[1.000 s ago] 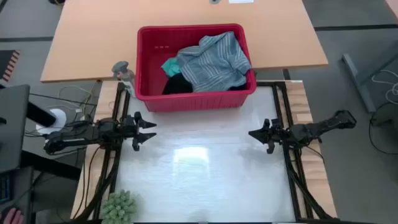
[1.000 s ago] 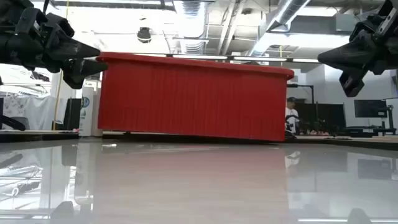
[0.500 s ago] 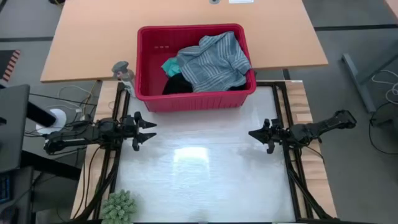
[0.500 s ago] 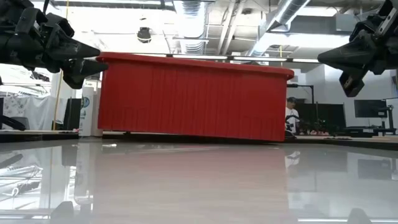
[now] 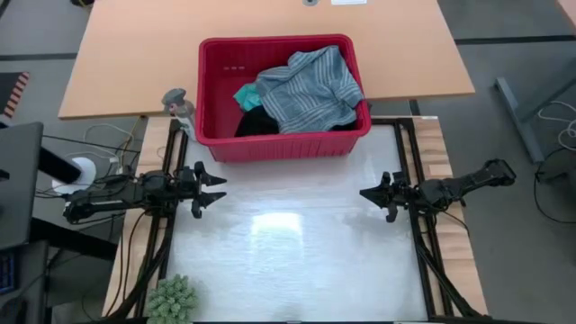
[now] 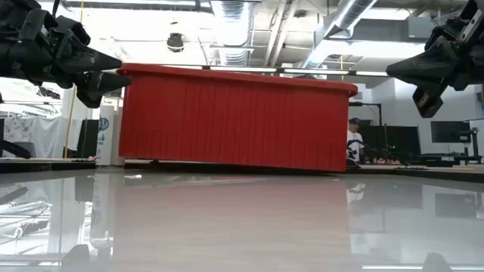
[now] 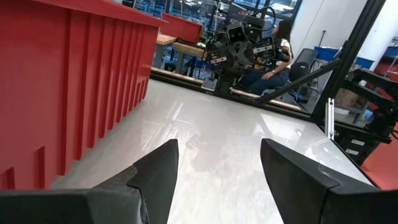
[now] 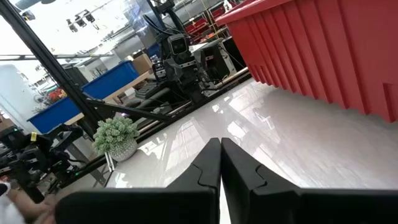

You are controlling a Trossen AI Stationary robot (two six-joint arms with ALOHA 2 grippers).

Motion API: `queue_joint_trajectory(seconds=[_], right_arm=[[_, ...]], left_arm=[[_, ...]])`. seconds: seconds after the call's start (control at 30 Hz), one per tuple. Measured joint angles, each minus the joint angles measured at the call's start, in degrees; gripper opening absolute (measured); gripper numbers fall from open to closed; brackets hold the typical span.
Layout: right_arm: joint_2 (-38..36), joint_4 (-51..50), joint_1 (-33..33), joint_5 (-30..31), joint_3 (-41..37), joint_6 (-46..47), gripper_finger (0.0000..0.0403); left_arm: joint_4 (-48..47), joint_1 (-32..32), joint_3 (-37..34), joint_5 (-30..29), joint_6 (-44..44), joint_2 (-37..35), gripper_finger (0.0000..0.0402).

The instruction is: Fold Laundry from Bin

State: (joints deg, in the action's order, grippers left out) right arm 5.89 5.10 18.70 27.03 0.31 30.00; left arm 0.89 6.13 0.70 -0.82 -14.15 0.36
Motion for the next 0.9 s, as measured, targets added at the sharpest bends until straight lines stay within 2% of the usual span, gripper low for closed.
queue_joint_trajectory(seconds=[0.23,0.4,0.53,0.63,0.8,0.9], right_arm=[[0.00,0.00,0.00,0.00,-0.01,0.00,0.0038],[0.00,-0.01,-0.01,0.00,0.00,0.00,0.0038],[0.00,-0.01,-0.01,0.01,-0.02,0.00,0.0038],[-0.01,0.00,-0.02,0.01,-0.02,-0.04,0.0038],[0.00,-0.06,-0.02,0.02,-0.02,-0.04,0.0038],[-0.01,-0.17,-0.02,0.01,0.00,-0.05,0.0038]], left_arm=[[0.02,0.00,-0.01,0.00,0.06,-0.01,0.0217],[2.26,0.02,0.00,-4.51,8.31,-0.04,0.0217],[1.50,0.02,-0.02,-5.03,8.09,-0.02,0.0217],[1.07,0.02,0.00,-5.33,5.55,-0.02,0.0217],[1.09,0.02,0.00,-5.58,-9.17,-0.02,0.0217],[1.39,0.01,-0.01,-7.17,-13.83,-0.02,0.0217]])
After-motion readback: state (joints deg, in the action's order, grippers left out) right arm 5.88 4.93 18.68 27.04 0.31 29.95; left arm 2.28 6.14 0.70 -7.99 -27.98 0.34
